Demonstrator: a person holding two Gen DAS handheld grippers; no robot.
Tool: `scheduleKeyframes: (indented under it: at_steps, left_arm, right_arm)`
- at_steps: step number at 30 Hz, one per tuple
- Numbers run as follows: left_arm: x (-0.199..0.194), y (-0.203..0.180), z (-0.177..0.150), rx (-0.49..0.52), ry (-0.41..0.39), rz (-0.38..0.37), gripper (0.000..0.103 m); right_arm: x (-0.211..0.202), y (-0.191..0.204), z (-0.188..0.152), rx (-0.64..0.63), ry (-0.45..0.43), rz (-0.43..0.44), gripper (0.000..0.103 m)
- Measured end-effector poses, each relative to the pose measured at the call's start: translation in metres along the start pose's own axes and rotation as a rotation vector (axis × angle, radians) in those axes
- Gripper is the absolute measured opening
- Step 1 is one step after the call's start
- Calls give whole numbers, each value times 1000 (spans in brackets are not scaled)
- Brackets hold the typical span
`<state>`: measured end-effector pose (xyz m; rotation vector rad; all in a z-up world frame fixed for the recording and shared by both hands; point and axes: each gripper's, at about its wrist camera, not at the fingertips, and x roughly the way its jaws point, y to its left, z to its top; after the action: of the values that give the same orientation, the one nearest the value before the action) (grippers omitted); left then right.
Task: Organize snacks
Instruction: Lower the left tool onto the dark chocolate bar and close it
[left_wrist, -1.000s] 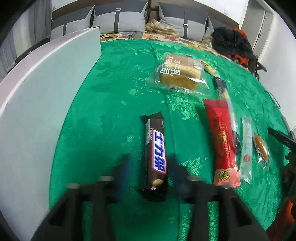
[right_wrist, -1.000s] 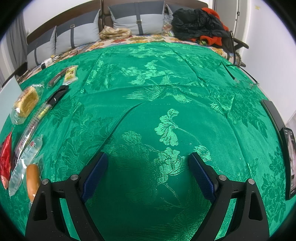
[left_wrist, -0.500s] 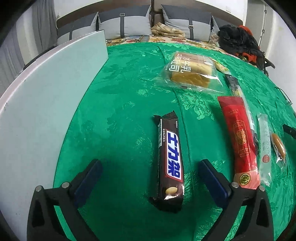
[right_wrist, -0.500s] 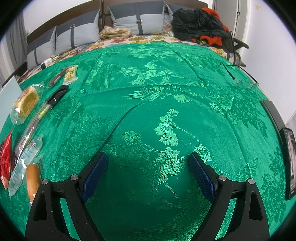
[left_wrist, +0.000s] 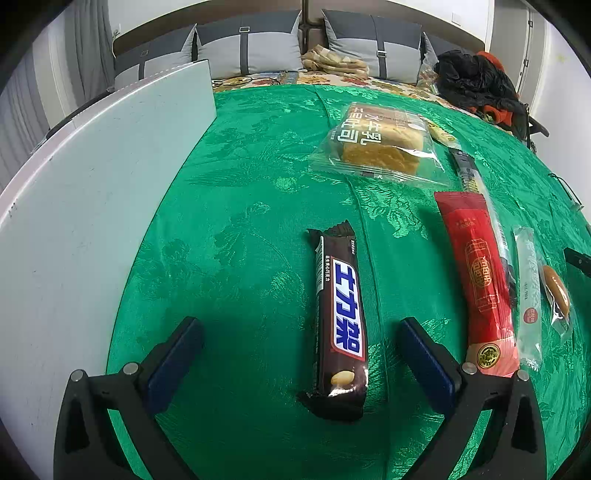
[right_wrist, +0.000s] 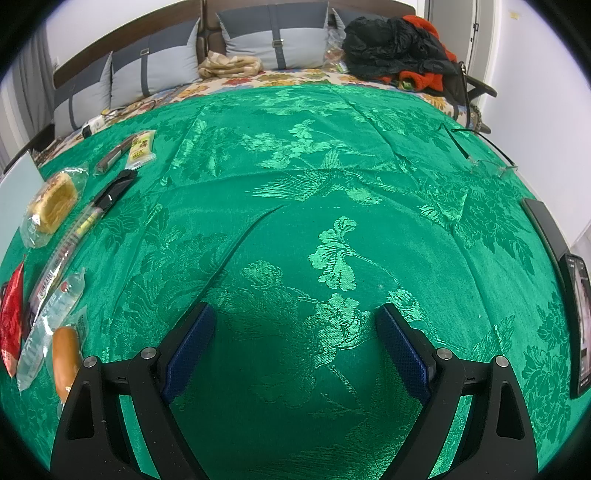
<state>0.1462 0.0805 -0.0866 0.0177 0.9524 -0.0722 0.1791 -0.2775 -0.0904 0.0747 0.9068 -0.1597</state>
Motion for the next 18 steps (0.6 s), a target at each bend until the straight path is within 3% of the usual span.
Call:
scheduleKeyframes:
  at_steps: [18]
  left_arm:
    - [0,-1,1,3,19,9,103]
  right_arm:
    - [1,0,1,-1,2,6,94]
